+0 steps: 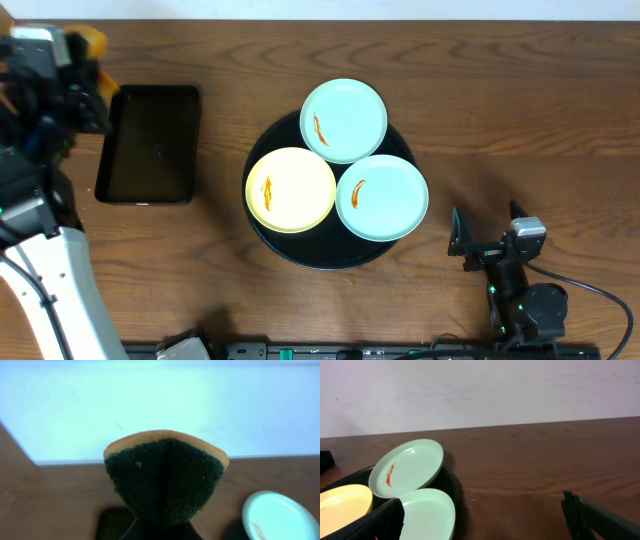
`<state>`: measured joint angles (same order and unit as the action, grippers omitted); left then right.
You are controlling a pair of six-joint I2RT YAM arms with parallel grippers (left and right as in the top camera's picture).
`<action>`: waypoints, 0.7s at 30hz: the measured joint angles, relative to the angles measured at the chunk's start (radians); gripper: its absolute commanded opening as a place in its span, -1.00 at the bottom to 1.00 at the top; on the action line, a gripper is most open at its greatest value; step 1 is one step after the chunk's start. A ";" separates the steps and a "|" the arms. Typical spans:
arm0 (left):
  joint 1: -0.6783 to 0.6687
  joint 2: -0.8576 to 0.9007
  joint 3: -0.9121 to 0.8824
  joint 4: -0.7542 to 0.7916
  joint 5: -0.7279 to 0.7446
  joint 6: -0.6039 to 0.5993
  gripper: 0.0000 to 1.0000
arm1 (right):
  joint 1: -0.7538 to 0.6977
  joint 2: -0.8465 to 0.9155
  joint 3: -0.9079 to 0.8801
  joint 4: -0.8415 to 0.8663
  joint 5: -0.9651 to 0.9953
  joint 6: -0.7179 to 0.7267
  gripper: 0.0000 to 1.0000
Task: Clean dirty plates on tray and stack at the side
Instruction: 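Carry the sponge with the left gripper onto the cream plate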
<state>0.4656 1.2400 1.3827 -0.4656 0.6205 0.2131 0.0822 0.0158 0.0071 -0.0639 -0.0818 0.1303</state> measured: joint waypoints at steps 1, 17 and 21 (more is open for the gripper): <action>-0.016 0.005 -0.002 -0.035 0.006 -0.015 -0.85 | 0.000 0.000 0.000 0.000 0.000 0.000 0.99; -0.568 0.459 -0.058 -0.451 0.001 -0.127 -0.85 | 0.000 0.000 0.000 0.000 0.000 0.000 0.99; -0.656 0.567 -0.059 -0.443 -0.127 -0.220 -0.85 | 0.000 0.000 0.000 0.000 0.000 0.000 0.99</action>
<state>-0.1902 1.8069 1.3239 -0.9081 0.4934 -0.0074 0.0822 0.0158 0.0071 -0.0639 -0.0822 0.1303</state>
